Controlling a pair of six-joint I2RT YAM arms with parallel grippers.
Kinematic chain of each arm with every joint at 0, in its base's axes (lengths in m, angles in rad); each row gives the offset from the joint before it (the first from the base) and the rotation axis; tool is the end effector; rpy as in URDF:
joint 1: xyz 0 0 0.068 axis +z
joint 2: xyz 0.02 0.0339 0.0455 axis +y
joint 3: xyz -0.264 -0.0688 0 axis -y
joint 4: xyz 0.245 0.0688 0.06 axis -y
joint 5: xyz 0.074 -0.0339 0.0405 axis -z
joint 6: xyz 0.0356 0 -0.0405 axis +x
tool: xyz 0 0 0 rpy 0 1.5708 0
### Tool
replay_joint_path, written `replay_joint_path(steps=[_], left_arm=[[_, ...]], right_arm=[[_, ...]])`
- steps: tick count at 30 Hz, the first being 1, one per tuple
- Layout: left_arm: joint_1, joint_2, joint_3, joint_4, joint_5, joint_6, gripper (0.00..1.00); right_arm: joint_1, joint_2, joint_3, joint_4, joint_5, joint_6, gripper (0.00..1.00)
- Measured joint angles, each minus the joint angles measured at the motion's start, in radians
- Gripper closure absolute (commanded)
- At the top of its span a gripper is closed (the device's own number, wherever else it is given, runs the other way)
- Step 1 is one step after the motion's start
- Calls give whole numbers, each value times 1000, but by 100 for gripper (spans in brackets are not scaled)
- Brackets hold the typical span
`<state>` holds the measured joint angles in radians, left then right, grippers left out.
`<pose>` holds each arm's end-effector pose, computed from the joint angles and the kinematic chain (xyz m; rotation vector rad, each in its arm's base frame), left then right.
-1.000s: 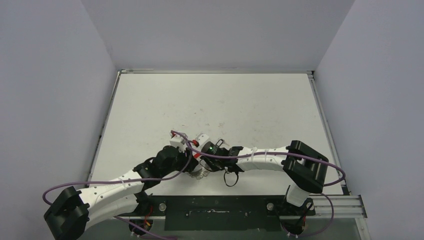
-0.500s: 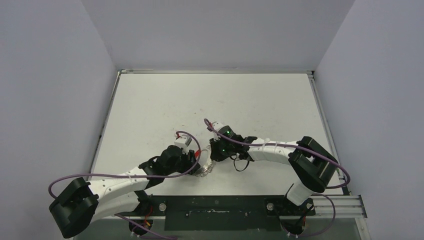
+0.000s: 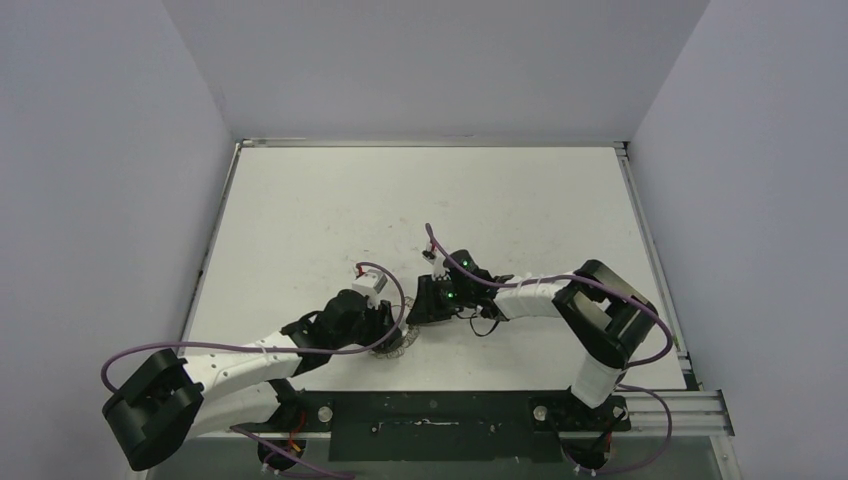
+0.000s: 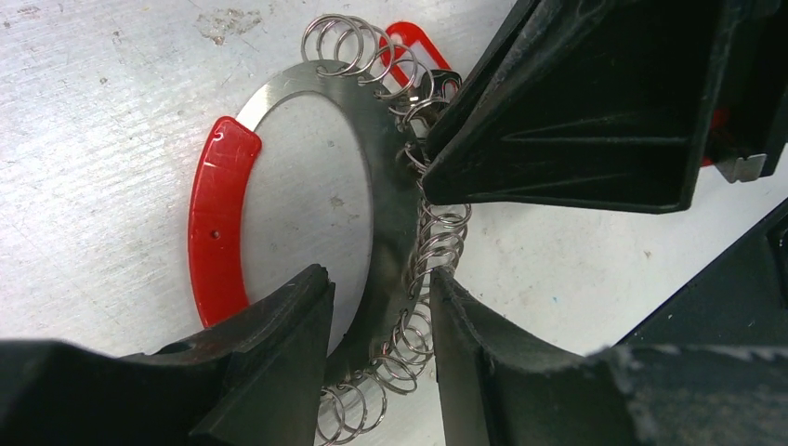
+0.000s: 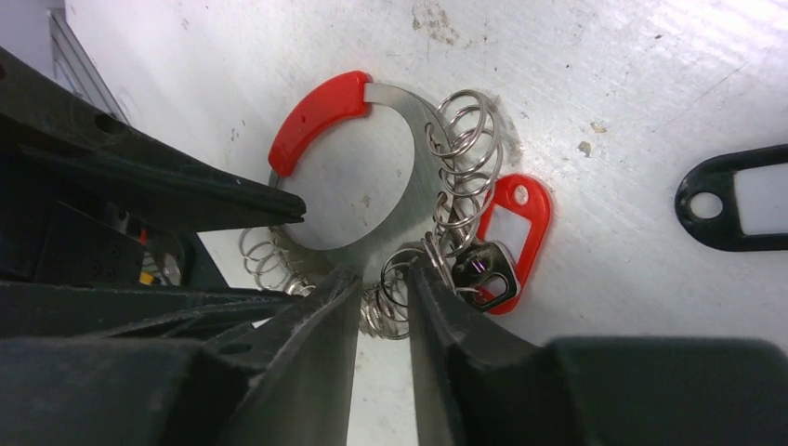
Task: Put the keys on the keyring
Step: Adjust the keyring at the center of the board.
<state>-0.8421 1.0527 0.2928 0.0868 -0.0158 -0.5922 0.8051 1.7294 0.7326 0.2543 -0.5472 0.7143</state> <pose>0.1295 -0.1443 0.1493 0.2845 2.3372 -0.7313 0.2098 0.2450 0.1304 -0.4367 2.5724 1.3109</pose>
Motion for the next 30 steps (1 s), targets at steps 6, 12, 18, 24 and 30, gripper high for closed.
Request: replay_joint_path(steps=[6, 12, 18, 24, 30], left_arm=[[0, 3, 0, 0, 2, 2, 60], [1, 2, 0, 2, 2, 2, 60], [1, -2, 0, 5, 2, 3, 60], [1, -15, 0, 8, 2, 6, 60], [1, -27, 0, 7, 2, 10, 61]], right_arm=[[0, -48, 0, -73, 35, -56, 62], [6, -149, 15, -178, 95, -150, 65], [90, -169, 101, -344, 227, -290, 70], [192, -139, 188, -455, 347, -366, 71], [198, -89, 202, -504, 432, -383, 72]])
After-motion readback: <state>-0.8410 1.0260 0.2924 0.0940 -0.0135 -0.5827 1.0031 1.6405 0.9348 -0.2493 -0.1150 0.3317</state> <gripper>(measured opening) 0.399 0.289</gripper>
